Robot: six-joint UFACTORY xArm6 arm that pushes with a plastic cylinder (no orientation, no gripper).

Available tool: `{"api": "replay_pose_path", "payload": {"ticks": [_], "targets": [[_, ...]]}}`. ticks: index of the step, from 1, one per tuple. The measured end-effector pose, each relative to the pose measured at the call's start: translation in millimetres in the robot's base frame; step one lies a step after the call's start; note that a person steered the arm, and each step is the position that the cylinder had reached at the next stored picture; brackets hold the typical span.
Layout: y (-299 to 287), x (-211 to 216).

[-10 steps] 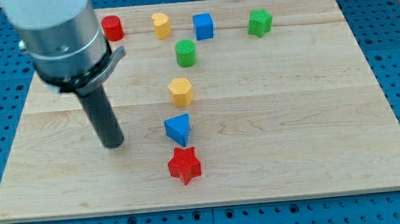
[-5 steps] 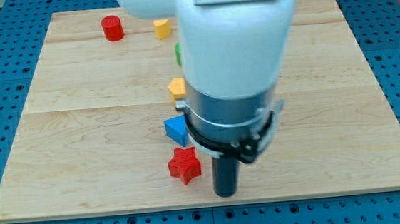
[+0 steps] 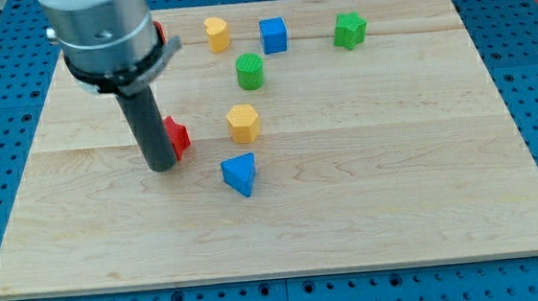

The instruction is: Push the red star along with red circle towards the top left

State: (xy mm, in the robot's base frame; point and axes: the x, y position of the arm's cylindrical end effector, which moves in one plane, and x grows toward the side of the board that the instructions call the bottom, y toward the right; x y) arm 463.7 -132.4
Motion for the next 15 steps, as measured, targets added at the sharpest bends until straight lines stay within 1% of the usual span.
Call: {"api": "replay_pose_path", "payload": {"ticks": [2,4,5,6,7,10,11,12,14,15], "targets": [[11.0,-60.3],[56.9,-109.9],[60.6,-136.2],[37.6,-153.4],[25.6,-162.6],[25.4,-166.0],[24.7,-142.5],[17.3,-136.4],[16.7,-158.9],[9.1,-163.0]]}}
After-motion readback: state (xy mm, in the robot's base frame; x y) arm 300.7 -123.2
